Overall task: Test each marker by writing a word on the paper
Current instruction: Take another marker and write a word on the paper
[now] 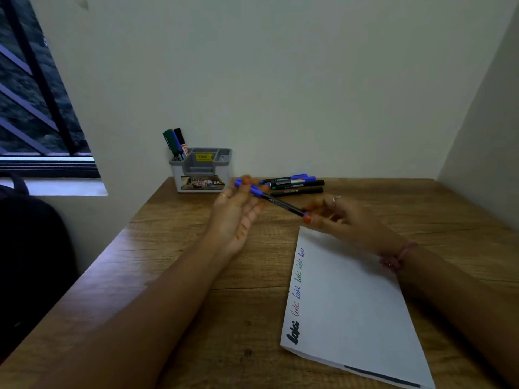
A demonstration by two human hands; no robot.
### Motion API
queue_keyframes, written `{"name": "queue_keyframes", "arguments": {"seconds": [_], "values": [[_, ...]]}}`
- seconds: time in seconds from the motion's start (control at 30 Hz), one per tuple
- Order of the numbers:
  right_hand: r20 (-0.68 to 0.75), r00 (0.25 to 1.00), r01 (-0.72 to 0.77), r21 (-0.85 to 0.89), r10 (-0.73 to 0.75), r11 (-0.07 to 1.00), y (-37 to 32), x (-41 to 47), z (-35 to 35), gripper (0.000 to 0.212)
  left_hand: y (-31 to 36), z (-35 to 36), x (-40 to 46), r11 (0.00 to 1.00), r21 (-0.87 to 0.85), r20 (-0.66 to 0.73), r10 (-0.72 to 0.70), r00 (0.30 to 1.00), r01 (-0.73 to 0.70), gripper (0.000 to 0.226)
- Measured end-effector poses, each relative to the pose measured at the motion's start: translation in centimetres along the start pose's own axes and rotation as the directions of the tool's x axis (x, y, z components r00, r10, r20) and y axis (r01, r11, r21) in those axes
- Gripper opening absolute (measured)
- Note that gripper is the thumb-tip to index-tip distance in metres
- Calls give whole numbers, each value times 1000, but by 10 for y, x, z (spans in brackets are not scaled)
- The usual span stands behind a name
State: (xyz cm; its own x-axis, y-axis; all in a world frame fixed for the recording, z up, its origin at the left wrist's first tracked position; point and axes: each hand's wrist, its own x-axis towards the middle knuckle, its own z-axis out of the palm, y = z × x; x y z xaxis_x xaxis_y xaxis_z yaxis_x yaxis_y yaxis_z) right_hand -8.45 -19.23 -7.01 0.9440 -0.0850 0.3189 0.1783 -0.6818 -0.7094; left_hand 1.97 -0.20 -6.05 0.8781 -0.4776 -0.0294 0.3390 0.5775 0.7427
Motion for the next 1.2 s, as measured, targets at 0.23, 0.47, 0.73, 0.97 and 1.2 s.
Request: {"name": "queue_keyframes", "arguments": {"seconds": [0.23,0.47,0.73,0.97,1.2], "values": [[206,978,45,-281,15,959,19,-5,-3,21,51,-31,23,957,-94,-184,254,950,-274,13],[239,969,-1,-225,56,974,20,-3,-5,25,127,-41,57,841,20,-274,524,806,-540,35],[246,968,-13,-146,49,989,25,2,-4,50,173,-55,107,712,286,-232,700,675,-641,29],[267,961,-38,-111,66,993,29,5,-2,36,145,-80,138,643,607,-205,694,690,-467,33],[272,961,-25,-99,52,995,30,6,-2,42,118,-92,150,543,797,-198,649,734,-264,47]]}}
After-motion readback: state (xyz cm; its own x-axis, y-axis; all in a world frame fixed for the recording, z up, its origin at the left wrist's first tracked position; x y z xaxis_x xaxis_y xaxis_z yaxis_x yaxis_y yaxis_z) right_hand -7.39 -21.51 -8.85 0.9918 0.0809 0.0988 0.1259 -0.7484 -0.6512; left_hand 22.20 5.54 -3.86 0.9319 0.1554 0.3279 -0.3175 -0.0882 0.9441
